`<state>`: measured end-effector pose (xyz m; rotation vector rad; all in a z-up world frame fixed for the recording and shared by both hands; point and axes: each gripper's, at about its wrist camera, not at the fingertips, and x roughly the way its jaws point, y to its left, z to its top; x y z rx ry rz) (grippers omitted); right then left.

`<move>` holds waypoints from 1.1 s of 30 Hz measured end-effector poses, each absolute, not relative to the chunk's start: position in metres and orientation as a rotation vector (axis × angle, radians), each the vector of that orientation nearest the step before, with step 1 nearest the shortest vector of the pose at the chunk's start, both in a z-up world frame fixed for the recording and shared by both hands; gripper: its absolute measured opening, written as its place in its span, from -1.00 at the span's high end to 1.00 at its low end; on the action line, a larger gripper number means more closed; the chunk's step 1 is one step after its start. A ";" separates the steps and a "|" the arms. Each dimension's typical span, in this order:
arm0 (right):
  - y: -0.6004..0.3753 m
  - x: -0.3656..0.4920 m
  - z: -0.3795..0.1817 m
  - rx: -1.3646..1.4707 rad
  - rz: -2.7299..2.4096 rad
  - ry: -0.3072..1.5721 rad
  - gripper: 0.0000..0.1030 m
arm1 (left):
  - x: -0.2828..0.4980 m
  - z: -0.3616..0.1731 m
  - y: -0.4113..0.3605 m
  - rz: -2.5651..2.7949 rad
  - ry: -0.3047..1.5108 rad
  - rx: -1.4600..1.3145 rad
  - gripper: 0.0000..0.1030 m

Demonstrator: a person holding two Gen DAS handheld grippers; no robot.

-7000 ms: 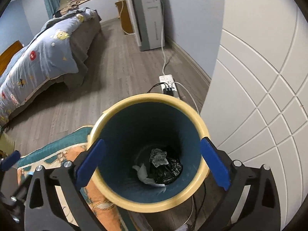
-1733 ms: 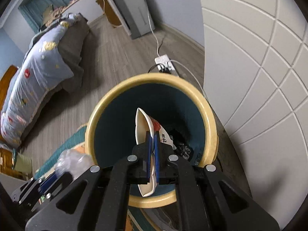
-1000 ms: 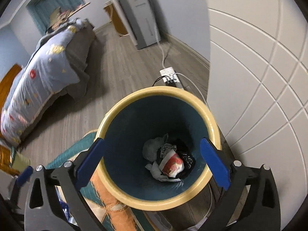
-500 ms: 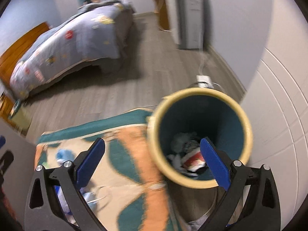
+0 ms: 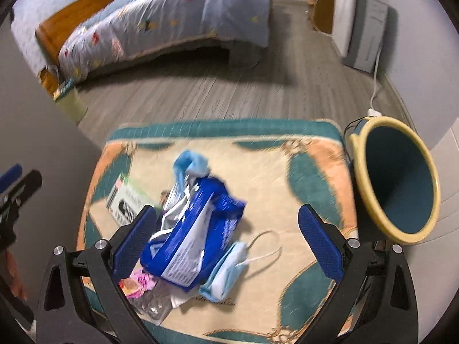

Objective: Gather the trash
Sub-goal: 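Move both grippers back over the cushion toward the blue wrapper, then grasp the blue snack wrapper with the right gripper while the left grasps the blue mask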

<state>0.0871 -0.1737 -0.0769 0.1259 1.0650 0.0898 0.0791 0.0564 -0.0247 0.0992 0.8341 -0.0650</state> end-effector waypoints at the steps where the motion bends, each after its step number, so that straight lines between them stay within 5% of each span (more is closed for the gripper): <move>1: -0.169 0.087 -0.082 0.121 0.094 1.076 -0.89 | 0.080 -0.029 0.061 -0.053 0.845 0.100 -0.90; 12: -0.139 0.101 -0.120 0.056 0.154 1.148 -0.80 | 0.091 -0.057 0.067 -0.069 0.937 0.061 -0.90; 18: -0.133 0.108 -0.134 0.071 0.231 1.212 0.42 | 0.098 -0.071 0.059 -0.049 0.963 0.113 -0.90; 21: -0.138 0.107 -0.129 0.083 0.238 1.211 0.68 | 0.101 -0.078 0.054 -0.050 0.984 0.123 -0.90; 33: -0.192 0.109 -0.073 0.158 0.209 1.048 0.70 | 0.118 -0.095 0.023 -0.082 1.004 0.121 -0.90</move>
